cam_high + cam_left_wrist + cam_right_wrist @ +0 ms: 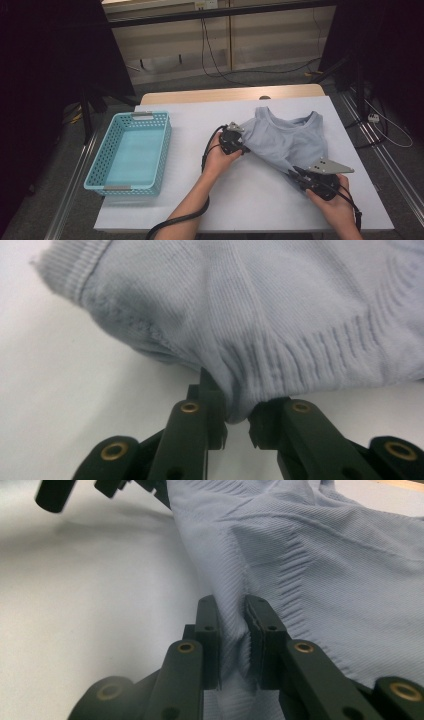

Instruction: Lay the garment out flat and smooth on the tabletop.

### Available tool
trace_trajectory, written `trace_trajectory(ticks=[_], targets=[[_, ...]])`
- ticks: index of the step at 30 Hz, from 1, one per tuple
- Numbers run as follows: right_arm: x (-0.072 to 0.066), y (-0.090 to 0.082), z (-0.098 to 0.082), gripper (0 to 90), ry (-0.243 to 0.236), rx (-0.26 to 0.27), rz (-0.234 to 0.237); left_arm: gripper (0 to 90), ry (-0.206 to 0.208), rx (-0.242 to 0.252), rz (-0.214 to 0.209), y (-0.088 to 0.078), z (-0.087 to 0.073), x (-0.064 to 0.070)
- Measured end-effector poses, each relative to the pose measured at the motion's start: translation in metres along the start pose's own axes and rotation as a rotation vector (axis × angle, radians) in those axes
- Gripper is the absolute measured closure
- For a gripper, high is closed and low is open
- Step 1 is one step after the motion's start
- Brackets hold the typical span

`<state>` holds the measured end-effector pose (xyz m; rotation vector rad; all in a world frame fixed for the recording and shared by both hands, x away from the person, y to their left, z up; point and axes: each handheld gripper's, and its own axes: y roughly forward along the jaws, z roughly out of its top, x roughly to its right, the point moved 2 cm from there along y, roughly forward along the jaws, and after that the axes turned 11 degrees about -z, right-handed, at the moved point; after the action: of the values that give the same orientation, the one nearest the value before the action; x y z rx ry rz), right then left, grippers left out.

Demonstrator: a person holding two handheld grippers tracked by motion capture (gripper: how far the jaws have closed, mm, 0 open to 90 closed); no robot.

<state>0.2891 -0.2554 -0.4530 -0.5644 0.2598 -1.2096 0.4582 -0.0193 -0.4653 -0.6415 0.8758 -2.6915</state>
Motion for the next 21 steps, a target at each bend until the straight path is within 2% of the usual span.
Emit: trace_trajectory(ticks=[4,6,11,13,14,18,21], targets=[[0.000,0.001,0.000,77.8,-0.003,-0.005,0.000,80.1,-0.037,0.001,-0.028,-0.010,0.000,0.002],[0.002,0.003,0.002,77.8,0.013,-0.005,-0.001,80.7,-0.044,-0.005,-0.036,-0.018,-0.001,0.004],[0.003,0.004,0.007,77.9,0.019,0.011,-0.009,81.3,-0.067,-0.014,-0.057,-0.040,-0.002,0.010],[0.001,0.007,0.011,77.9,0.021,0.020,0.000,81.4,-0.077,-0.015,-0.052,-0.052,-0.004,0.013],[0.001,0.007,0.011,77.9,0.021,0.020,0.000,81.5,-0.077,-0.015,-0.052,-0.052,-0.004,0.013],[-0.006,0.017,0.019,77.9,-0.001,0.032,0.016,81.5,-0.112,-0.010,-0.044,-0.071,-0.013,0.010],[-0.010,0.020,0.023,77.3,-0.017,0.035,0.021,81.5,-0.127,-0.011,-0.037,-0.079,-0.017,0.009]])
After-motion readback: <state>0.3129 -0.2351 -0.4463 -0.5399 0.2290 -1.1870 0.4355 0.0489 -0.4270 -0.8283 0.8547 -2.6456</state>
